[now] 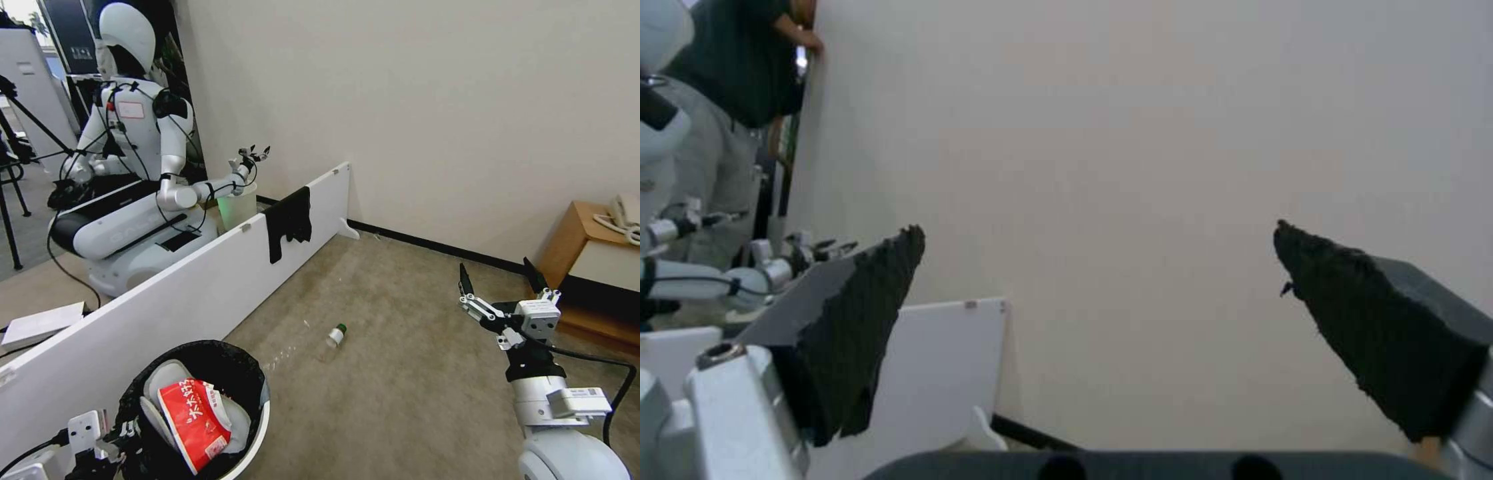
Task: Pick up the trash bin, then pick up the garbage from the floor and place it into the trash bin.
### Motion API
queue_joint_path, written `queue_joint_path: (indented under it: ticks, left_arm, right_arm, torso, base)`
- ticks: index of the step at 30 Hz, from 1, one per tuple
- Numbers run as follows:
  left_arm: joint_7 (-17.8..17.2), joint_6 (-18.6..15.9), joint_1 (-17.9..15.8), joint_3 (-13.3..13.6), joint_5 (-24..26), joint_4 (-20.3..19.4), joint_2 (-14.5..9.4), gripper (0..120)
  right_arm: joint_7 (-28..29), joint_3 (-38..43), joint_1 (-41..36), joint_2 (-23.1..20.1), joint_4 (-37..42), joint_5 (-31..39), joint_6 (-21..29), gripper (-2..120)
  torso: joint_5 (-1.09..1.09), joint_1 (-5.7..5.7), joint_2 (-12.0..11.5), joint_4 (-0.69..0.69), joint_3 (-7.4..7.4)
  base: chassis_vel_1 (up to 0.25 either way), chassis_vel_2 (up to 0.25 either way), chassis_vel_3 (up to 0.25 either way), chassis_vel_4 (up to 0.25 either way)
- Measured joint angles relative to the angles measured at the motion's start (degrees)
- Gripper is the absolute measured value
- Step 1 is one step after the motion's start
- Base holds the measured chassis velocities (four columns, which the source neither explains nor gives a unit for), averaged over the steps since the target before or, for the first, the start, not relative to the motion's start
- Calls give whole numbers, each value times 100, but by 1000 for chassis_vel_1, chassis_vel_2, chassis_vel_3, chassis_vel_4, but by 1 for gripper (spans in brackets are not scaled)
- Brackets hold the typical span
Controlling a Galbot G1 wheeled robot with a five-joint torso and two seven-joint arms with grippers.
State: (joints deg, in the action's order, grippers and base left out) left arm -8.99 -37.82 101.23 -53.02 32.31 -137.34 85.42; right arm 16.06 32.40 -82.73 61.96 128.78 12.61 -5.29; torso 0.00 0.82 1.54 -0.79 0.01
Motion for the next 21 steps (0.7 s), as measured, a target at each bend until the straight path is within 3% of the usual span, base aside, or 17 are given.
queue_joint_path:
  ticks: [13,21]
  left_arm:
    - [1,0,-40,-2,4,39,2,2]
    - [1,0,17,18,-5,31,8,2]
  right_arm:
    - [3,-44,51,5,-54,-3,-30,100]
    - [5,-58,14,19,-39,-16,-32,100]
  torso:
    - [-1,0,0,-1,0]
    - [-1,-2,0,-1,-1]
  base:
    - [-239,238,234,-230]
    - [-41,49,45,-52]
